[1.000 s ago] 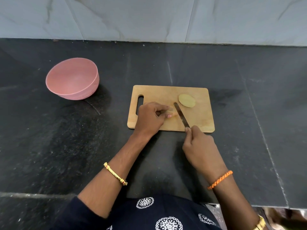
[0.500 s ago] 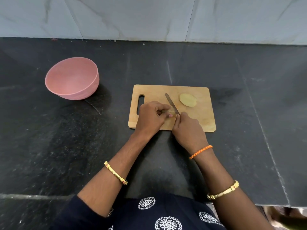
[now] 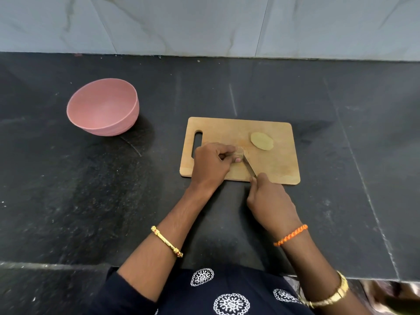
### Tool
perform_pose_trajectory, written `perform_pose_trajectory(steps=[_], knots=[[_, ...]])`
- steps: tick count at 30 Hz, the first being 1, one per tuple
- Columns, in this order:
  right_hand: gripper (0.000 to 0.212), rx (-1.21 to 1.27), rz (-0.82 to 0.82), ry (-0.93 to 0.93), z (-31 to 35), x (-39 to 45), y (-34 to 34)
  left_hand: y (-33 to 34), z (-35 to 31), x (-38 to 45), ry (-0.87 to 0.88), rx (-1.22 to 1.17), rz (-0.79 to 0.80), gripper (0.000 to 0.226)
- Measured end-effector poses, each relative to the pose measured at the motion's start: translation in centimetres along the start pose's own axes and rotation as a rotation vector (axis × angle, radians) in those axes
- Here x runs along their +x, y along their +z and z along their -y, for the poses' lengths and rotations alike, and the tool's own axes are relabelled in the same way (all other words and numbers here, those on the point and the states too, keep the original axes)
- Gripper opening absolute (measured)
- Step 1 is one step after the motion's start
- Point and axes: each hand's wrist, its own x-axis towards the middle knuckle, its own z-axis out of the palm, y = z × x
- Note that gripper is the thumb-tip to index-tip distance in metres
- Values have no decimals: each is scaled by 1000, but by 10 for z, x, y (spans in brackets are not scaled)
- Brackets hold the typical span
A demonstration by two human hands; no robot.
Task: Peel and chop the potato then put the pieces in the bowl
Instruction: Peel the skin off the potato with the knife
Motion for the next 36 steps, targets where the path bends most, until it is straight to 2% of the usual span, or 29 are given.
perform_pose_trajectory(steps=[4,9,17,29,36], knots=[[28,61,-11,-6,-13,-24,-3,-2,-1,2,-11,7,9,26],[32,156,-129,-59,-2,-10,-15,-4,-2,2,-83,-40,19,28],[31,116,-109,-112,15,25,-6,-6,0,2,-101,-71,46,26],[30,25,-112,-57,23,29,0,-6,2,4,-65,-74,48,23],[20,-15,-41,0,18,17,7,-3,-3,-2,-24,11,2,22]])
